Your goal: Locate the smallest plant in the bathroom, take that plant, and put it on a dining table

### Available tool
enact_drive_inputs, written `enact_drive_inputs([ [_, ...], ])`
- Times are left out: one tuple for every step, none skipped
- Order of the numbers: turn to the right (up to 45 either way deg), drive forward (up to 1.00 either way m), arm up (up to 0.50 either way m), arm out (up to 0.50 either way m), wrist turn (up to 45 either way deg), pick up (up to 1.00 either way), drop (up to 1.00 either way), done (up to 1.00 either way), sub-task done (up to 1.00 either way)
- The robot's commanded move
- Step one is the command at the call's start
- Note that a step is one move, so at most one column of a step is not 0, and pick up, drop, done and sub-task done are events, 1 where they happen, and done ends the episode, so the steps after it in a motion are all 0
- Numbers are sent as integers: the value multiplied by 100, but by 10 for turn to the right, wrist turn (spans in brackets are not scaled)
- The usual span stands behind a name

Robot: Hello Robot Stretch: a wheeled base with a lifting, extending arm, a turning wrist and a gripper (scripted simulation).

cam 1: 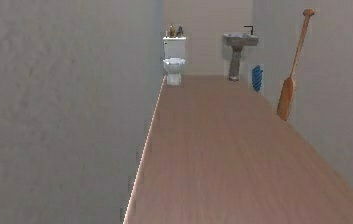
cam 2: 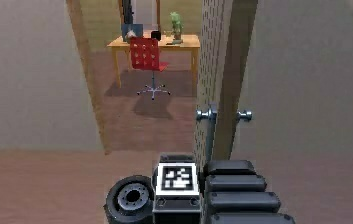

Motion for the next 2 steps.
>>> enact_drive_inputs([
  [450, 0, 0, 0, 0, 0, 0, 0, 0],
  [90, 0, 0, 0, 0, 0, 0, 0, 0],
])
